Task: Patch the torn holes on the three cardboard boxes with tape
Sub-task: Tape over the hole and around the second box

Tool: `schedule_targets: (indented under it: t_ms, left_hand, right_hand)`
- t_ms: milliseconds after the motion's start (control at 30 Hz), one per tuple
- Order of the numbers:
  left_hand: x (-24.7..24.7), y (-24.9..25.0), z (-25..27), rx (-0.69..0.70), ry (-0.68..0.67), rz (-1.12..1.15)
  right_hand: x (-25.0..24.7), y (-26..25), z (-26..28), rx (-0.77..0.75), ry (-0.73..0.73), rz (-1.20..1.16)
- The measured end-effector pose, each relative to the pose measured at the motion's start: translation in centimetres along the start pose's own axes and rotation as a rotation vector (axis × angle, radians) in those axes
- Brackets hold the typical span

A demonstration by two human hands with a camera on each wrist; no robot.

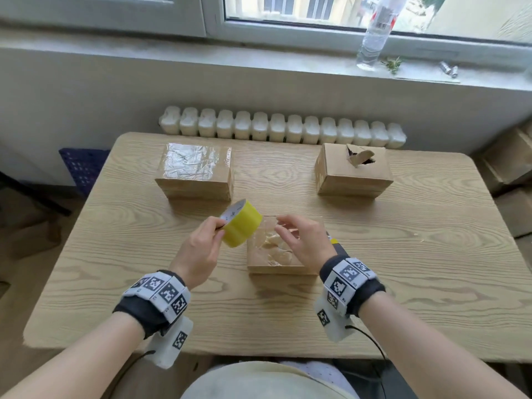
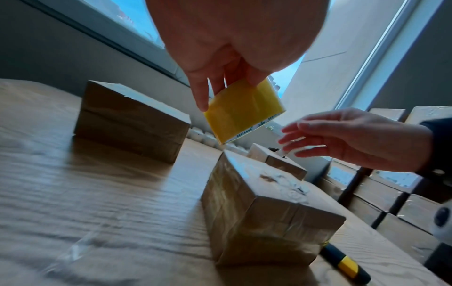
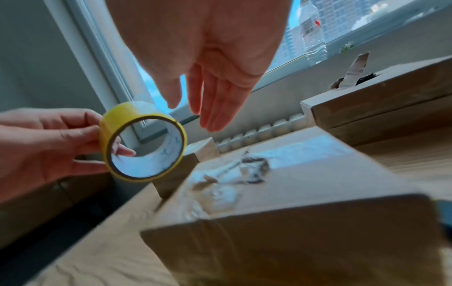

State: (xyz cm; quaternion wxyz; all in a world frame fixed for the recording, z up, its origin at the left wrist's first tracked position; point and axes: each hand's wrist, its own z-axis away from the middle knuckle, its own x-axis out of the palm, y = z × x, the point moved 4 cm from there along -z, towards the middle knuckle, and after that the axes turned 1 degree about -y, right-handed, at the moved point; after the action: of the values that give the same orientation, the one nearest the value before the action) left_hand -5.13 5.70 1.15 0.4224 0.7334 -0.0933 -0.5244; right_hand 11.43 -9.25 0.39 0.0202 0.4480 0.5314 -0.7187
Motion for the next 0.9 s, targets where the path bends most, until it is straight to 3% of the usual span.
schedule_targets:
  t_ms: [167,467,900]
  left_hand:
    - [0.6,2.7,-1.0,0.118,-0.050,0.040]
    - [2.0,4.4,-2.0,0.166,-0.058,0.010]
    - [2.4,4.3,-2.6,0.193,-0.153,0.065]
  right_hand:
    - [-0.7,-3.6,-0.4,0.038,-0.044,-0.138]
    - [-1.9,-2.8,0.6,-0.025,0.321,-0.195]
    - [-2.7,-1.6,0.9,0.245,0.199,-0.499]
